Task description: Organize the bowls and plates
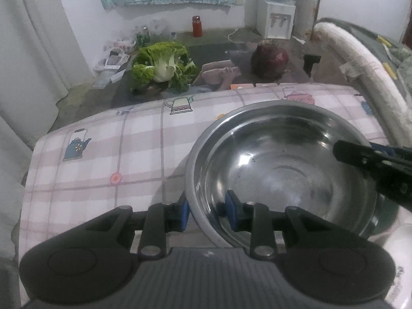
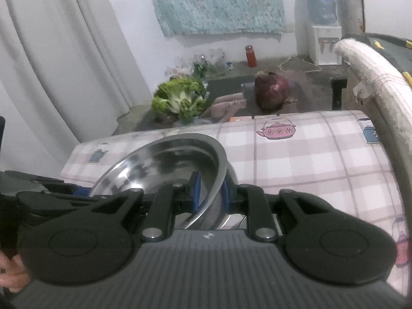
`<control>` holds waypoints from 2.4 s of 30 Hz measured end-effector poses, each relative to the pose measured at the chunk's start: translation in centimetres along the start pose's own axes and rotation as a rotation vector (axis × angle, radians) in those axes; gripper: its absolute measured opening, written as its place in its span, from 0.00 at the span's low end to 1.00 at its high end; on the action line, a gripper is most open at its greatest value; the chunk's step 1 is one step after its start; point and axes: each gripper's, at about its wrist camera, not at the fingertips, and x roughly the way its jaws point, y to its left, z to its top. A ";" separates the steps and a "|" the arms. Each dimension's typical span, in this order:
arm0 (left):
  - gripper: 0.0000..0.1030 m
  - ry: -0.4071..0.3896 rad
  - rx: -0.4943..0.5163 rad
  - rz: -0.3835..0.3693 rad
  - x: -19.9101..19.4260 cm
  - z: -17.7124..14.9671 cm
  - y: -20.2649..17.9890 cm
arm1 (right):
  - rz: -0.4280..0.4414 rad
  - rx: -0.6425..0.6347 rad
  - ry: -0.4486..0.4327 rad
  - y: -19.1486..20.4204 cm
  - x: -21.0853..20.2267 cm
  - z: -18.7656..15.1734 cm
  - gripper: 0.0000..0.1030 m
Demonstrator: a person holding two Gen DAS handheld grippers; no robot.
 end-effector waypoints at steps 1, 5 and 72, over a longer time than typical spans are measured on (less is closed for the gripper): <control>0.30 0.004 0.008 0.007 0.5 0.2 -0.1 | -0.005 -0.002 0.010 -0.2 0.8 0.1 0.17; 0.30 0.027 0.028 0.026 2.3 0.4 -0.3 | -0.018 -0.008 0.056 -0.7 3.6 0.1 0.18; 0.74 -0.111 0.037 -0.231 -7.4 -3.6 0.2 | 0.014 -0.033 0.055 -3.6 -7.3 -2.8 0.52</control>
